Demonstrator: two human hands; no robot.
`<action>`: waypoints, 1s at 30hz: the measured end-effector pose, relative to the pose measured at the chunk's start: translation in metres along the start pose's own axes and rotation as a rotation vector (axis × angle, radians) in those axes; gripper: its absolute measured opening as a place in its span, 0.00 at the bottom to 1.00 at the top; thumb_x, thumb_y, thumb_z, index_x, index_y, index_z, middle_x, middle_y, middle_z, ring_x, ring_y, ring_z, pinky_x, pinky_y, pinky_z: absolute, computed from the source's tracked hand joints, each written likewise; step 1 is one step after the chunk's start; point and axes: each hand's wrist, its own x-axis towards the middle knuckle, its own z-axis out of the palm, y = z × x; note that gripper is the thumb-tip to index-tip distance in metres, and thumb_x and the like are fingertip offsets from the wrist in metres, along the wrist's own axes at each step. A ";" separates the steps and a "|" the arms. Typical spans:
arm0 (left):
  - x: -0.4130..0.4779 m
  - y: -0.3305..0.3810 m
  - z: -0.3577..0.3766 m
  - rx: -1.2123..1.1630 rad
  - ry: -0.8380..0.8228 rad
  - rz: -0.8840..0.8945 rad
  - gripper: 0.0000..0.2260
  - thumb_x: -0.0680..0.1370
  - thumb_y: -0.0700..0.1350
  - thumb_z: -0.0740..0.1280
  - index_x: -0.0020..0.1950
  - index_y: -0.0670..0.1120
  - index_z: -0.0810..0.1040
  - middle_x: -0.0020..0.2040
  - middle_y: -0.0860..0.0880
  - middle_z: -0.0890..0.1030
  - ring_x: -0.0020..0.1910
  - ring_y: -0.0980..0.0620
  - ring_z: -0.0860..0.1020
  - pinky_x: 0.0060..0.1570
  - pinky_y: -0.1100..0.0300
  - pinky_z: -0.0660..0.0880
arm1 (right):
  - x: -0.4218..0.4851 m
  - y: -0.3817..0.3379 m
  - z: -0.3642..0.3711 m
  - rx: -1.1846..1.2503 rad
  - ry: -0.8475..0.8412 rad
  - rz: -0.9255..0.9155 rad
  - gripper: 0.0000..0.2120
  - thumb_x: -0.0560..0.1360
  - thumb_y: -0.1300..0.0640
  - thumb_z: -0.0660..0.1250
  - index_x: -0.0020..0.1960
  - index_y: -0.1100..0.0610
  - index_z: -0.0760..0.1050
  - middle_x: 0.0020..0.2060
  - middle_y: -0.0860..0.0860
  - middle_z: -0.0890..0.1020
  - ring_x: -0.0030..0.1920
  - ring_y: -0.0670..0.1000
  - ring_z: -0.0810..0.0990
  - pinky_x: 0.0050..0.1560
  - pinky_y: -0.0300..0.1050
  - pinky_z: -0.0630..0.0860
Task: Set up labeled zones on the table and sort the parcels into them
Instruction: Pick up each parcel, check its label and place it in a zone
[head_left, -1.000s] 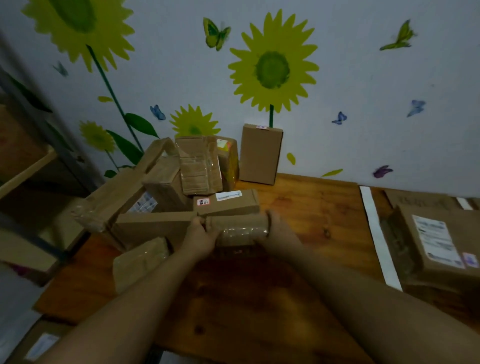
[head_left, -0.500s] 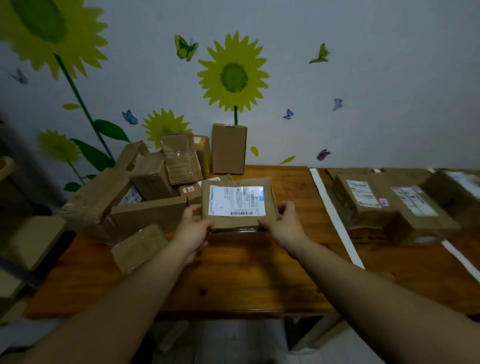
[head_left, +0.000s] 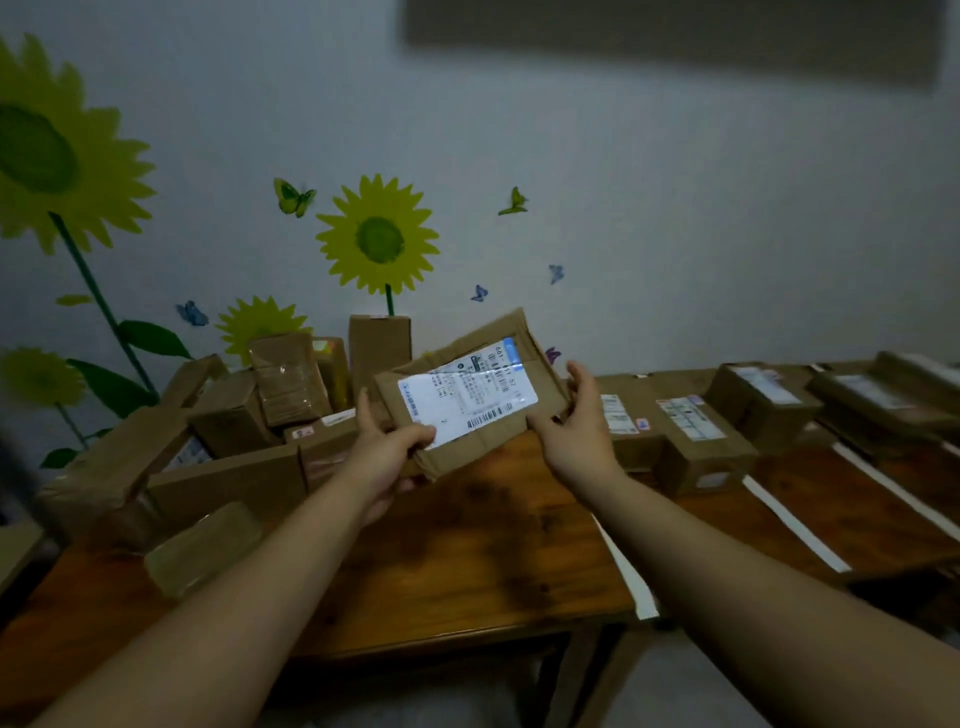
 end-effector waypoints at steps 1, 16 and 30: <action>-0.005 -0.001 0.017 -0.023 -0.026 -0.010 0.43 0.74 0.34 0.68 0.75 0.62 0.45 0.60 0.48 0.77 0.50 0.43 0.80 0.31 0.51 0.79 | -0.002 0.002 -0.012 0.021 0.039 0.041 0.39 0.75 0.58 0.71 0.77 0.47 0.52 0.71 0.50 0.66 0.67 0.51 0.70 0.67 0.53 0.71; -0.090 -0.064 0.230 0.271 -0.291 -0.047 0.27 0.75 0.39 0.68 0.69 0.55 0.63 0.57 0.46 0.79 0.51 0.48 0.80 0.41 0.54 0.78 | -0.068 0.061 -0.244 0.155 -0.110 0.175 0.37 0.75 0.68 0.66 0.76 0.44 0.56 0.66 0.52 0.75 0.63 0.55 0.77 0.54 0.49 0.79; -0.050 -0.129 0.320 0.429 -0.362 -0.215 0.29 0.79 0.47 0.64 0.76 0.53 0.53 0.61 0.45 0.78 0.48 0.50 0.79 0.45 0.52 0.78 | -0.047 0.151 -0.307 -0.295 -0.300 0.125 0.50 0.64 0.38 0.75 0.74 0.31 0.46 0.72 0.44 0.64 0.73 0.49 0.64 0.69 0.58 0.68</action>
